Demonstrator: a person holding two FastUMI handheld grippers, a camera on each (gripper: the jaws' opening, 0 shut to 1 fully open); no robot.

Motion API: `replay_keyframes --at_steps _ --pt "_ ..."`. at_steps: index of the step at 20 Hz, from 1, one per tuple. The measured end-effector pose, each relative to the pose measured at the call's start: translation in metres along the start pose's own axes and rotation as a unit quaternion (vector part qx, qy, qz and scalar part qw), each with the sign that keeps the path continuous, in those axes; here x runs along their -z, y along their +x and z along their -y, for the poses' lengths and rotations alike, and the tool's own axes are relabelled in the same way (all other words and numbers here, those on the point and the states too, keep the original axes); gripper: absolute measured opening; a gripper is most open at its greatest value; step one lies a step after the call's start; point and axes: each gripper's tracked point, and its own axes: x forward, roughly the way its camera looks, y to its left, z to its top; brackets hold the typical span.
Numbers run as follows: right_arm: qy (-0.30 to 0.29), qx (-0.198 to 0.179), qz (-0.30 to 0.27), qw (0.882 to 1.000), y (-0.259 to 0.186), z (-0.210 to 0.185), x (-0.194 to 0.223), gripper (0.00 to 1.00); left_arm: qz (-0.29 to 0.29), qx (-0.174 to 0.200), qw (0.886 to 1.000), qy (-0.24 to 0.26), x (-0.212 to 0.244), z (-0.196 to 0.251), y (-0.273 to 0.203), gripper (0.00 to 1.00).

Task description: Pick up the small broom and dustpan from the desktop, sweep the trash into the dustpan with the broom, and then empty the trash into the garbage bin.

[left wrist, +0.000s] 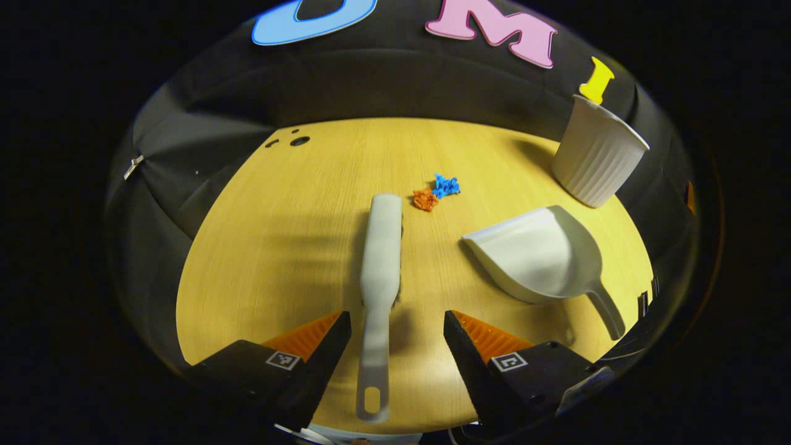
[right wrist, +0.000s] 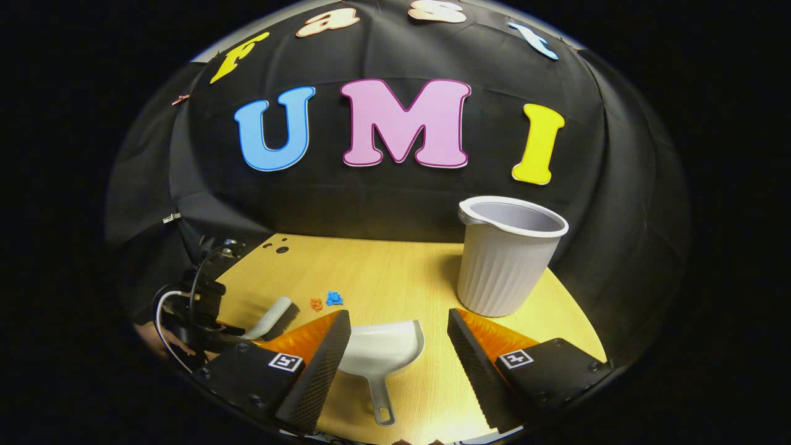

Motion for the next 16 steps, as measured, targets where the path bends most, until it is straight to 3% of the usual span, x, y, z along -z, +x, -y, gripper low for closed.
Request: replay_keyframes --at_steps 8,12,13,16 --pt "0.033 -0.016 -0.052 0.998 0.01 -0.005 0.028 0.99 -0.063 0.004 0.998 -0.007 0.012 0.004 0.035 0.93" --pt "0.031 -0.023 -0.081 0.996 0.01 -0.008 0.042 0.99 -0.062 -0.014 0.998 0.0 0.016 0.0 0.046 0.82" --pt "0.03 -0.025 -0.089 0.995 0.01 -0.009 0.045 0.99 -0.059 -0.013 0.998 0.004 0.013 0.0 0.044 0.67" --pt "0.036 -0.046 -0.126 0.99 0.012 -0.019 0.063 0.99 -0.054 -0.013 0.998 0.004 0.01 -0.001 0.047 0.57"
